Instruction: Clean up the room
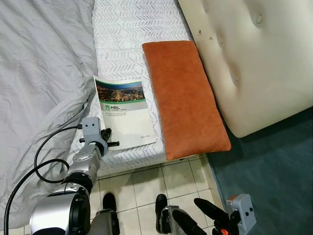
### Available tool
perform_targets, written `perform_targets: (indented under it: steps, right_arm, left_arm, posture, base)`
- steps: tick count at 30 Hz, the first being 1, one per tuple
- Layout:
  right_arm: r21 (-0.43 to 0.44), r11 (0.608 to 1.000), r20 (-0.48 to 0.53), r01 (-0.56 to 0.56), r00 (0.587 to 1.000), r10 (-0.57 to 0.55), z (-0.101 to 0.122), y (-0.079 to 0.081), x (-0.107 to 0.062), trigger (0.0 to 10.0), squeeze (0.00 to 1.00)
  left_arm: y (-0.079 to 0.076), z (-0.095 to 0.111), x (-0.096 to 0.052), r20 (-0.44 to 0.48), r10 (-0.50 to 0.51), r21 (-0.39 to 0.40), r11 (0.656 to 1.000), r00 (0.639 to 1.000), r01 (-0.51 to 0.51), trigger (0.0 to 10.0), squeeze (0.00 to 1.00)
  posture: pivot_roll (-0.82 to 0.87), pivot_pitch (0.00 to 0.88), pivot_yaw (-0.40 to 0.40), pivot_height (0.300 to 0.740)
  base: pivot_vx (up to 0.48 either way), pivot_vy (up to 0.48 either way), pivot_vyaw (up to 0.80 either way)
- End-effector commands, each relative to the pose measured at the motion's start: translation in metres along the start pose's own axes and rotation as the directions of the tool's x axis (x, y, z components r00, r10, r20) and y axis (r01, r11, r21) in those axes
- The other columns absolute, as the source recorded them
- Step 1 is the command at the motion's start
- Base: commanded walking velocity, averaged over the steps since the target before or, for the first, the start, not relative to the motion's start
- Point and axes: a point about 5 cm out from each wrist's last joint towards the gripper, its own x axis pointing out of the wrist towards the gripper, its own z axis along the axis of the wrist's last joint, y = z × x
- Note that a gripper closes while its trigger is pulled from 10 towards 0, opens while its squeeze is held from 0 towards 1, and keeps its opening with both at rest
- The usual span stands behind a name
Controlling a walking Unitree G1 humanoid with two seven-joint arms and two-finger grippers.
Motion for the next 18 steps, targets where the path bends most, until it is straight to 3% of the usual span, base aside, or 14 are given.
perform_targets:
  steps: [1, 3, 4, 6, 14, 18]
  right_arm:
    - [-0.004, 1.0, -0.021, 0.02, 1.0, -0.02, -0.003, 0.002, -0.006, 10.0, 0.0]
    - [-0.004, 1.0, -0.02, 0.019, 1.0, -0.019, -0.002, 0.002, -0.005, 10.0, 0.0]
    - [-0.004, 1.0, -0.02, 0.019, 1.0, -0.019, -0.002, 0.002, -0.005, 10.0, 0.0]
    - [-0.003, 1.0, -0.023, 0.019, 1.0, -0.019, -0.003, 0.002, -0.007, 10.0, 0.0]
    - [-0.001, 1.0, -0.024, 0.018, 1.0, -0.018, -0.004, 0.0, -0.003, 10.0, 0.0]
    - [-0.009, 1.0, -0.003, 0.007, 1.0, -0.007, -0.003, -0.005, 0.007, 10.0, 0.0]
  left_arm:
    - [-0.001, -0.022, -0.004, -0.08, -0.001, 0.017, 1.0, 0.997, 0.002, 10.0, 0.75]
    - [-0.002, -0.02, -0.004, -0.076, -0.011, 0.061, 0.998, 0.997, 0.015, 10.0, 1.0]
    - [-0.002, -0.02, -0.004, -0.076, -0.011, 0.061, 0.998, 0.997, 0.015, 10.0, 1.0]
    - [-0.002, -0.012, -0.002, -0.064, -0.033, 0.154, 0.987, 0.997, 0.043, 10.0, 1.0]
    - [0.003, 0.003, 0.0, -0.029, -0.042, 0.25, 0.967, 0.999, 0.048, 10.0, 1.0]
    - [0.006, 0.034, 0.001, 0.075, -0.091, 0.383, 0.922, 0.993, 0.055, 10.0, 1.0]
  posture:
    - [-0.42, 0.527, -0.175, 0.74]
    - [-0.43, 0.528, -0.179, 0.74]
    - [-0.43, 0.528, -0.179, 0.74]
    - [-0.42, 0.527, -0.176, 0.74]
    - [-0.41, 0.52, -0.17, 0.74]
    - [-0.36, 0.47, -0.145, 0.74]
  base:
    - [0.0, 0.0, 0.0]
    - [0.0, 0.0, 0.0]
    - [0.0, 0.0, 0.0]
    - [0.0, 0.0, 0.0]
    - [0.0, 0.0, 0.0]
    - [0.0, 0.0, 0.0]
